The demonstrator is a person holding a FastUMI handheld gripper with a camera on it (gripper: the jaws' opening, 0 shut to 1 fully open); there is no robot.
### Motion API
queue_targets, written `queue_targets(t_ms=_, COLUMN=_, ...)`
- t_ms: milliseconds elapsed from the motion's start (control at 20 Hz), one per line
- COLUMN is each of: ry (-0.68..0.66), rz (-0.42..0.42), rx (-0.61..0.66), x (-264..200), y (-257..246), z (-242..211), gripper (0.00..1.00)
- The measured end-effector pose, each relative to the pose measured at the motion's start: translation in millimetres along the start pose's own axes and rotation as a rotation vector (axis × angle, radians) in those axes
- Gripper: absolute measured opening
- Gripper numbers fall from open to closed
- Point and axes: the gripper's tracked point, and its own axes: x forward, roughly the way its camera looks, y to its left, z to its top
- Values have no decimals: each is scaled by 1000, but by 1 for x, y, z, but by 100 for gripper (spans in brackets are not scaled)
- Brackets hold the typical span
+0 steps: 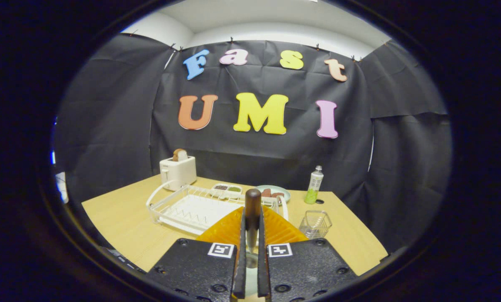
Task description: Take the plate from the dish rack, then take the spoon from the basket and place it into the plate.
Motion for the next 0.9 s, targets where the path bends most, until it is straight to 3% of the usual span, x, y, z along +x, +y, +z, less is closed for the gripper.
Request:
queue_targets(t_ms=250, ry=27, rz=10, rx=51, x=-13, y=44, z=-46, gripper=16)
queue_targets(t_ms=800, ry=72, rz=-74, rx=104, x=-11, y=7, z=-63, gripper=23)
queue_targets(t_ms=900, ry=47, rz=-69, rx=91, x=-13, y=3, z=-58, gripper=32)
